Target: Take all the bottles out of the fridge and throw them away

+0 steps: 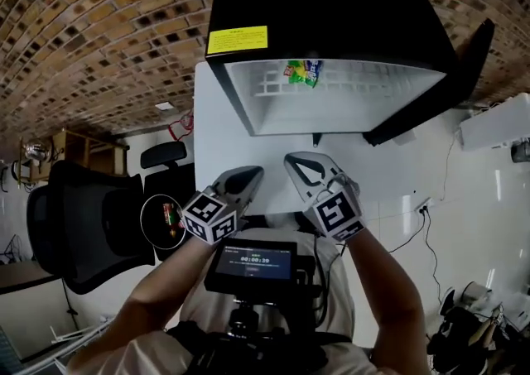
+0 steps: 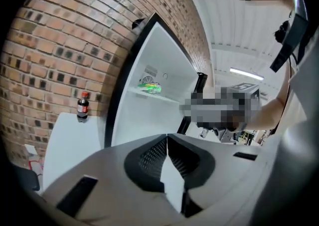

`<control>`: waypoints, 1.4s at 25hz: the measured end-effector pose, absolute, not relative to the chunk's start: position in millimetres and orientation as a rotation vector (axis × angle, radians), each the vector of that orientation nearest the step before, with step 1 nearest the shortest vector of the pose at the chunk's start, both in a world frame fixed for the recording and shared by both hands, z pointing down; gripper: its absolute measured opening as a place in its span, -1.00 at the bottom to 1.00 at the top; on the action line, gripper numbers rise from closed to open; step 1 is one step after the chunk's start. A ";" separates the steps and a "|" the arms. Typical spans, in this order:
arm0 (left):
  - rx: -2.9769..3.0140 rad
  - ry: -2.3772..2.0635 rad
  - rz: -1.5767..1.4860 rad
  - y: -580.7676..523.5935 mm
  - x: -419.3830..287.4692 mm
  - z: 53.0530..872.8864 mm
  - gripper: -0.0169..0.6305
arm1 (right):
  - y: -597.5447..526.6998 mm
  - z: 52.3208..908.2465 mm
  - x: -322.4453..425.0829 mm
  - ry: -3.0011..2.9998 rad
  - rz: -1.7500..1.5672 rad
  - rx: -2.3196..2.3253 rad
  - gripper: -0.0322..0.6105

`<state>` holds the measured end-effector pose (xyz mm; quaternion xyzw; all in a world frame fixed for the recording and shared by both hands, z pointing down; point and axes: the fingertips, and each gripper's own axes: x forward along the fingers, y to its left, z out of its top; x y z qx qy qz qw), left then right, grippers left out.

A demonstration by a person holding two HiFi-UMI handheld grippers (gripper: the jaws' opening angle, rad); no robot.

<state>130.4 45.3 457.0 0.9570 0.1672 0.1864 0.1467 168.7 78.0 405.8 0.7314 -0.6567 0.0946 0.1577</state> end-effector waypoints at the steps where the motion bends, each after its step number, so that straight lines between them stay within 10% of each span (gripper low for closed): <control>1: 2.754 0.496 0.534 51.7 136.9 451.8 -0.91 | 87.0 402.7 173.9 -1.876 0.281 2.141 -0.89; 35: 2.828 0.435 0.439 113.7 195.4 417.9 -0.91 | 164.4 402.4 244.5 -1.965 0.359 2.357 -0.89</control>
